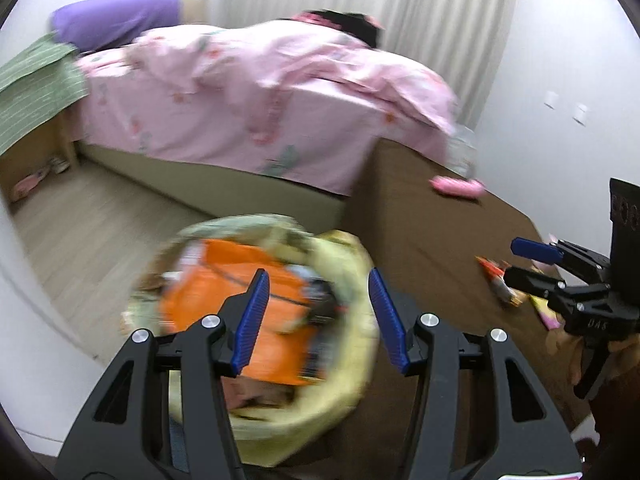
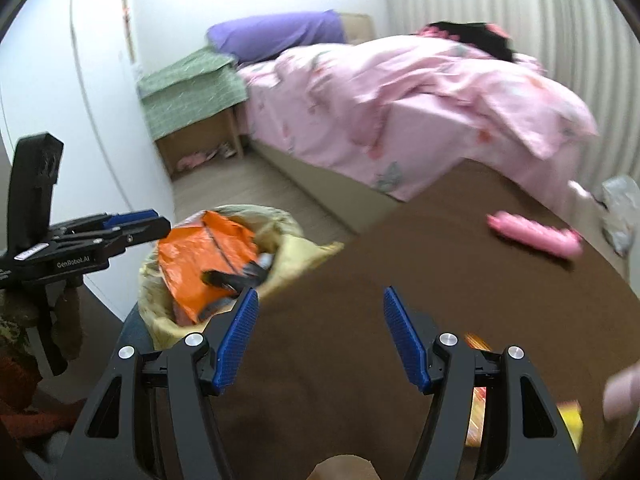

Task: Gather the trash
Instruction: 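Move back to the table and grasp the red snack wrapper with the left gripper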

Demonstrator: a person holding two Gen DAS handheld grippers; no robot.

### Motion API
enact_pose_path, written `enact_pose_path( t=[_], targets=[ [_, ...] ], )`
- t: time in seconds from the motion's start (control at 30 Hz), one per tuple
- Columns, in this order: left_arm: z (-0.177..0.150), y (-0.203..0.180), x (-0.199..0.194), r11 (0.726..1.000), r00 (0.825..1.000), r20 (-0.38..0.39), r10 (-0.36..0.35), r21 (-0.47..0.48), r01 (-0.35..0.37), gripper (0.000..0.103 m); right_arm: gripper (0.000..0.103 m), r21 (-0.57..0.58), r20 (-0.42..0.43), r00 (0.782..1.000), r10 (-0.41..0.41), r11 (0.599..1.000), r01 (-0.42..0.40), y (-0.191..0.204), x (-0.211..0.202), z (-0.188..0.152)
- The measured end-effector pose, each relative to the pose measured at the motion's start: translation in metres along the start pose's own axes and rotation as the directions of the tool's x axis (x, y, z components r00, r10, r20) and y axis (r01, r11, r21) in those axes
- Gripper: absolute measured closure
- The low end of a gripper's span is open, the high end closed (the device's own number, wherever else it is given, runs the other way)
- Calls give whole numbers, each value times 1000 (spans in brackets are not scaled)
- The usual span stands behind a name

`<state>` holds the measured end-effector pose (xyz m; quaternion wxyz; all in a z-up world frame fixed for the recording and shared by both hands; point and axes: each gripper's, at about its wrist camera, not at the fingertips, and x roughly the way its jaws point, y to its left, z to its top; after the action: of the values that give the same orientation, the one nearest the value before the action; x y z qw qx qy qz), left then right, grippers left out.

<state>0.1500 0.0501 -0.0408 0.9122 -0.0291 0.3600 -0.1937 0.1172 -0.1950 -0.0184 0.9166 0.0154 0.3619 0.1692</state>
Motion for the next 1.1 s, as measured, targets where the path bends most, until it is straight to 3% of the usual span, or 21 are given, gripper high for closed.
enact_pose_path(
  t=[0.17, 0.33, 0.43, 0.57, 0.67, 0.8, 0.93, 1.03, 1.1],
  targets=[
    [-13, -59, 25, 982, 989, -74, -126, 133, 135, 53, 37, 61, 16, 989, -145, 988, 144, -37, -41, -37],
    [-23, -115, 49, 940, 965, -157, -212, 236, 245, 53, 37, 204, 18, 960, -280, 941, 271, -86, -87, -84],
    [-24, -146, 66, 914, 942, -217, -258, 261, 310, 53, 37, 291, 21, 946, -325, 907, 305, -115, -108, -105],
    [-21, -179, 90, 904, 922, -266, -282, 247, 348, 53, 37, 368, 0, 909, -416, 846, 387, -142, -128, -129],
    [-18, -200, 107, 911, 919, -277, -282, 222, 347, 53, 37, 419, 2, 913, -408, 829, 370, -155, -131, -143],
    [-15, -216, 129, 942, 935, -266, -233, 179, 286, 53, 37, 494, -6, 944, -330, 820, 290, -171, -126, -163],
    [-14, -222, 143, 954, 943, -267, -197, 171, 247, 53, 37, 502, -29, 961, -275, 827, 252, -168, -114, -167],
    [-17, -222, 151, 951, 926, -302, -225, 138, 276, 57, 37, 513, -40, 972, -231, 830, 218, -163, -105, -167],
    [-20, -221, 151, 943, 914, -318, -252, 132, 306, 69, 37, 505, -66, 974, -216, 835, 219, -158, -97, -166]
  ],
)
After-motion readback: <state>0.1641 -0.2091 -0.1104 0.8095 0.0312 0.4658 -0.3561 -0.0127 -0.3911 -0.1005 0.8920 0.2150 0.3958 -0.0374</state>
